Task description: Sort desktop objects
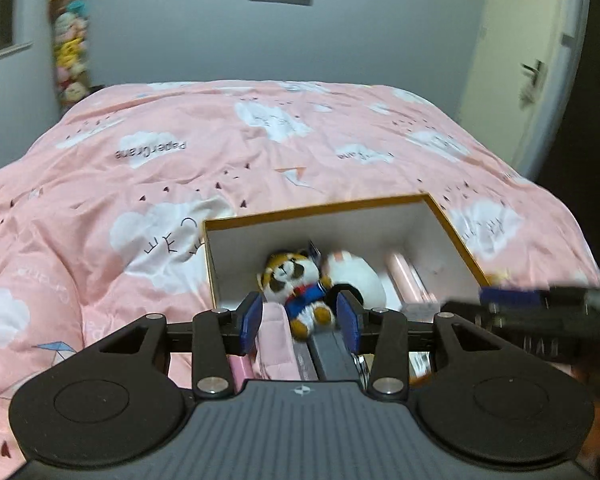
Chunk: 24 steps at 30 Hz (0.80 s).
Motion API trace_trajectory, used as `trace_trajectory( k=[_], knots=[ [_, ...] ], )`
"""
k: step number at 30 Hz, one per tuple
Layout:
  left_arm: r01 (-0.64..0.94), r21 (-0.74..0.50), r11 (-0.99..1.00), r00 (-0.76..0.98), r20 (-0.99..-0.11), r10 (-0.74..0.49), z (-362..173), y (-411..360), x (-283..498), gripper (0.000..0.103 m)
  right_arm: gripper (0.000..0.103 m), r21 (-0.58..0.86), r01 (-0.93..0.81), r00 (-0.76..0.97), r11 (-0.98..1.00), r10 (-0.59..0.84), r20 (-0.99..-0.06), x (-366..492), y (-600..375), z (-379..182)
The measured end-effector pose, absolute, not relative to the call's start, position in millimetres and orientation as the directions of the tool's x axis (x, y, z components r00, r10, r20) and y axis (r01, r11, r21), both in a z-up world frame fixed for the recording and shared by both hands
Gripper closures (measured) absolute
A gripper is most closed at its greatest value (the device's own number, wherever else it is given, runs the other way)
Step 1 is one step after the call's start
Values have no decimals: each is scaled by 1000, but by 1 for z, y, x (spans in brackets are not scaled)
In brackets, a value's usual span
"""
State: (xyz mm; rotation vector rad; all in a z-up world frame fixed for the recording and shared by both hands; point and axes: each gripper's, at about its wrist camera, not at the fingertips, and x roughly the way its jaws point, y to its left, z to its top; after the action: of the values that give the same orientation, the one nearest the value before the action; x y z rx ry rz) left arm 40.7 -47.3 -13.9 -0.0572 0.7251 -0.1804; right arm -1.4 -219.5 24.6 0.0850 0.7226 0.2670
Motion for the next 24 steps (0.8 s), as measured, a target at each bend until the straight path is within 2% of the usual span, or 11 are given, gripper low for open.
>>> trace_trajectory(
  k=[7,10,24],
  knots=[
    [150,-161,975,605,-765,-220,-53,-57,43,55,45,202,-126,651,971,234,-722,-6,-216,-9],
    [175,-159,972,557,-798,-231,-67,-63,35,55,44,174,-130,664,976,216,-716,-14,-212,-12],
    [103,-207,973,543,-808,-229,-85,-56,18,55,44,122,-142,695,982,187,-694,-36,-204,-21]
  ],
)
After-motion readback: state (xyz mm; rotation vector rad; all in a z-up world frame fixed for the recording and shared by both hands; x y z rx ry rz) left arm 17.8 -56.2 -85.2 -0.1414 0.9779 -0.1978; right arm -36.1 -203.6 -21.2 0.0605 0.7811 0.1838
